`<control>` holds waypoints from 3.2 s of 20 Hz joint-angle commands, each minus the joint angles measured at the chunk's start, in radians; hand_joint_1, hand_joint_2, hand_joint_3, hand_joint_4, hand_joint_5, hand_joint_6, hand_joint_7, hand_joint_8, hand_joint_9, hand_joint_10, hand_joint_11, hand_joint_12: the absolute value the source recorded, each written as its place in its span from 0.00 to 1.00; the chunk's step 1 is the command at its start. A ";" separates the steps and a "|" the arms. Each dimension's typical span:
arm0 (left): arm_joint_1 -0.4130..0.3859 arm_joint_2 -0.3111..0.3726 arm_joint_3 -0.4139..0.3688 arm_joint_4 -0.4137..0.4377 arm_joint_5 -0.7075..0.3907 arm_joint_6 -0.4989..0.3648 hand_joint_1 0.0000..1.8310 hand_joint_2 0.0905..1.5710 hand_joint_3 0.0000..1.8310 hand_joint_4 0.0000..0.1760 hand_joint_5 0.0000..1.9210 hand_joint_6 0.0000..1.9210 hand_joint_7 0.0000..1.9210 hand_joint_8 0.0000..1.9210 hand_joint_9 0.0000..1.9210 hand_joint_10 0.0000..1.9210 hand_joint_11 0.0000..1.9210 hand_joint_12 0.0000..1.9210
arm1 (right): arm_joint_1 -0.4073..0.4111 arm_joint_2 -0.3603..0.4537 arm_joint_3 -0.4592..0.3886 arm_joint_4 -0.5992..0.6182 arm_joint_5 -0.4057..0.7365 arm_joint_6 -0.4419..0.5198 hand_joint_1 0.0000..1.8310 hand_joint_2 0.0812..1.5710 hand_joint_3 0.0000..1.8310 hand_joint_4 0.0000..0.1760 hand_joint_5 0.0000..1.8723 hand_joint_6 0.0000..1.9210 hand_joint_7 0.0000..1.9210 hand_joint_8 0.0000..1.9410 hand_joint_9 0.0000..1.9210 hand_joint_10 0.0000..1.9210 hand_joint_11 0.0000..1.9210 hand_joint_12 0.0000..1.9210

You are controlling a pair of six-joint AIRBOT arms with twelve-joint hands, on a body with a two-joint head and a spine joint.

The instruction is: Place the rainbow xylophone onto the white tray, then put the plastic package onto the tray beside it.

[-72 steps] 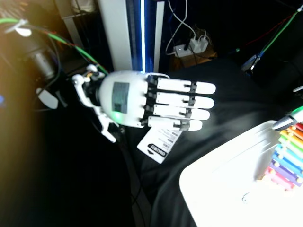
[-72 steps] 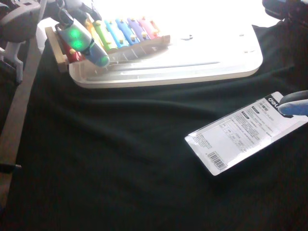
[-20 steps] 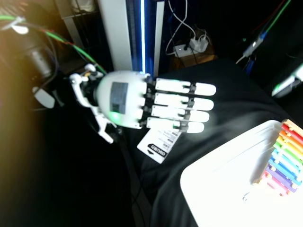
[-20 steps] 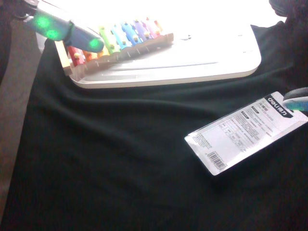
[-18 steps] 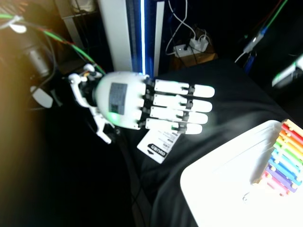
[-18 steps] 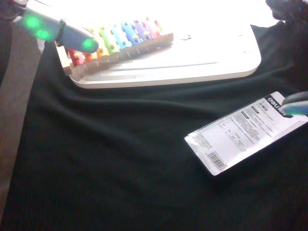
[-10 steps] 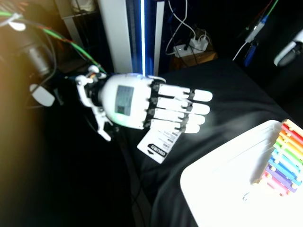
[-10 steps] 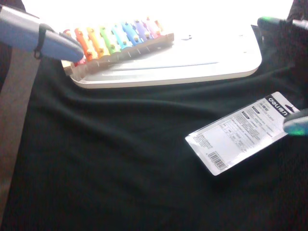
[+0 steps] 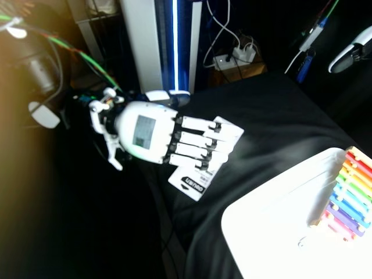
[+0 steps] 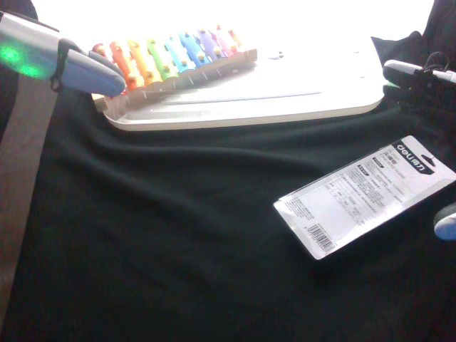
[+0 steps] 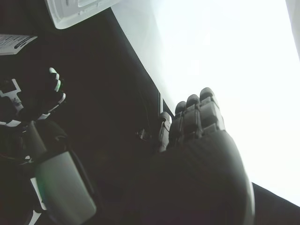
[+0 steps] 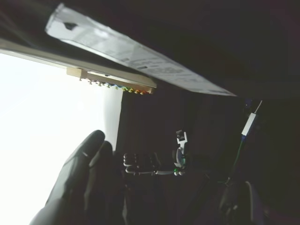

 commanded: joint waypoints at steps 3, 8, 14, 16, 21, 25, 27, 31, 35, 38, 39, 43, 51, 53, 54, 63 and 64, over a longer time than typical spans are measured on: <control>-0.020 0.002 0.000 -0.034 -0.096 0.000 0.39 0.41 0.00 0.47 0.00 0.00 0.00 0.00 0.00 0.00 0.00 0.00 | 0.003 0.001 0.018 0.018 0.068 0.019 0.45 0.37 0.00 0.09 0.03 0.00 0.11 0.00 0.10 0.00 0.01 0.25; -0.023 -0.004 0.002 -0.031 -0.081 0.001 0.39 0.41 0.00 0.41 0.00 0.00 0.00 0.00 0.00 0.00 0.00 0.00 | 0.003 -0.014 0.045 -0.017 0.038 0.052 0.36 0.37 0.00 0.45 0.03 0.00 0.10 0.00 0.11 0.00 0.11 0.11; -0.029 -0.021 0.007 -0.022 -0.070 0.001 0.39 0.41 0.00 0.46 0.00 0.00 0.00 0.00 0.00 0.00 0.00 0.00 | 0.005 -0.035 0.062 -0.029 0.012 0.055 0.31 0.38 0.00 0.12 0.02 0.00 0.10 0.00 0.13 0.00 0.16 0.09; -0.031 -0.025 0.008 -0.016 -0.060 0.001 0.40 0.41 0.00 0.50 0.00 0.00 0.00 0.00 0.00 0.00 0.00 0.00 | 0.006 -0.044 0.072 -0.037 0.003 0.064 0.35 0.38 0.00 0.25 0.02 0.00 0.09 0.00 0.12 0.00 0.14 0.08; -0.032 -0.031 0.010 -0.003 -0.038 0.001 0.43 0.41 0.00 0.35 0.00 0.00 0.00 0.00 0.00 0.00 0.00 0.00 | 0.026 -0.069 0.104 -0.076 -0.041 0.101 0.37 0.40 0.00 0.43 0.00 0.00 0.06 0.00 0.07 0.00 0.09 0.06; -0.032 -0.038 0.009 0.004 -0.037 0.001 0.42 0.41 0.00 0.51 0.00 0.00 0.00 0.00 0.00 0.00 0.00 0.00 | 0.031 -0.072 0.115 -0.087 -0.067 0.101 0.37 0.40 0.00 0.46 0.00 0.00 0.05 0.00 0.06 0.00 0.08 0.05; -0.032 -0.038 0.009 0.007 -0.034 0.001 0.43 0.41 0.00 0.50 0.00 0.00 0.00 0.00 0.00 0.00 0.00 0.00 | 0.037 -0.075 0.120 -0.095 -0.082 0.101 0.38 0.41 0.00 0.47 0.00 0.00 0.04 0.00 0.04 0.00 0.07 0.05; -0.032 -0.038 0.006 0.012 -0.034 0.001 0.40 0.39 0.00 0.42 0.00 0.00 0.00 0.00 0.00 0.00 0.00 0.00 | 0.037 -0.083 0.130 -0.099 -0.100 0.103 0.38 0.40 0.00 0.19 0.00 0.00 0.05 0.01 0.06 0.01 0.07 0.06; -0.032 -0.038 0.006 0.015 -0.033 0.000 0.41 0.41 0.00 0.40 0.00 0.00 0.00 0.00 0.00 0.00 0.00 0.00 | 0.038 -0.103 0.153 -0.117 -0.113 0.133 0.39 0.39 0.00 0.12 0.01 0.00 0.07 0.01 0.08 0.01 0.09 0.07; -0.032 -0.037 0.006 0.018 -0.030 0.000 0.41 0.40 0.00 0.39 0.00 0.00 0.00 0.00 0.00 0.00 0.00 0.00 | 0.047 -0.118 0.175 -0.136 -0.132 0.155 0.36 0.40 0.00 0.07 0.02 0.00 0.09 0.00 0.11 0.00 0.11 0.09; -0.032 -0.037 0.006 0.022 -0.027 0.000 0.40 0.40 0.00 0.38 0.00 0.00 0.00 0.00 0.00 0.00 0.00 0.00 | 0.052 -0.121 0.180 -0.141 -0.139 0.156 0.36 0.40 0.00 0.08 0.02 0.00 0.10 0.00 0.12 0.01 0.12 0.10; -0.032 -0.037 0.004 0.028 -0.028 0.000 0.39 0.39 0.00 0.41 0.00 0.00 0.00 0.00 0.00 0.00 0.00 0.00 | 0.061 -0.124 0.192 -0.147 -0.161 0.156 0.34 0.40 0.00 0.27 0.02 0.00 0.11 0.00 0.15 0.01 0.16 0.12; -0.032 -0.037 0.002 0.029 -0.033 0.000 0.43 0.41 0.00 0.32 0.00 0.00 0.00 0.00 0.00 0.00 0.00 0.00 | 0.062 -0.131 0.211 -0.150 -0.185 0.166 0.42 0.42 0.00 0.07 0.03 0.00 0.15 0.00 0.17 0.00 0.18 0.12; -0.032 -0.037 0.001 0.029 -0.034 0.000 0.43 0.41 0.00 0.32 0.00 0.00 0.00 0.00 0.00 0.00 0.00 0.00 | 0.062 -0.132 0.217 -0.153 -0.190 0.172 0.55 0.43 0.00 0.11 0.04 0.01 0.15 0.00 0.18 0.01 0.19 0.12; -0.032 -0.037 0.001 0.029 -0.035 0.000 0.43 0.41 0.00 0.36 0.00 0.00 0.00 0.00 0.00 0.00 0.00 0.00 | 0.062 -0.133 0.219 -0.155 -0.191 0.174 0.59 0.43 0.00 0.10 0.05 0.01 0.16 0.00 0.18 0.01 0.19 0.12; -0.032 -0.036 0.000 0.029 -0.037 0.000 0.42 0.41 0.00 0.37 0.00 0.00 0.00 0.00 0.00 0.00 0.00 0.00 | 0.064 -0.133 0.228 -0.165 -0.197 0.184 0.75 0.55 0.00 0.00 0.13 0.00 0.20 0.00 0.24 0.00 0.29 0.07; -0.032 -0.036 0.000 0.029 -0.037 0.000 0.43 0.42 0.00 0.42 0.00 0.00 0.00 0.00 0.00 0.00 0.00 0.00 | 0.065 -0.133 0.228 -0.165 -0.197 0.184 0.75 0.55 0.00 0.00 0.14 0.00 0.22 0.00 0.25 0.00 0.30 0.06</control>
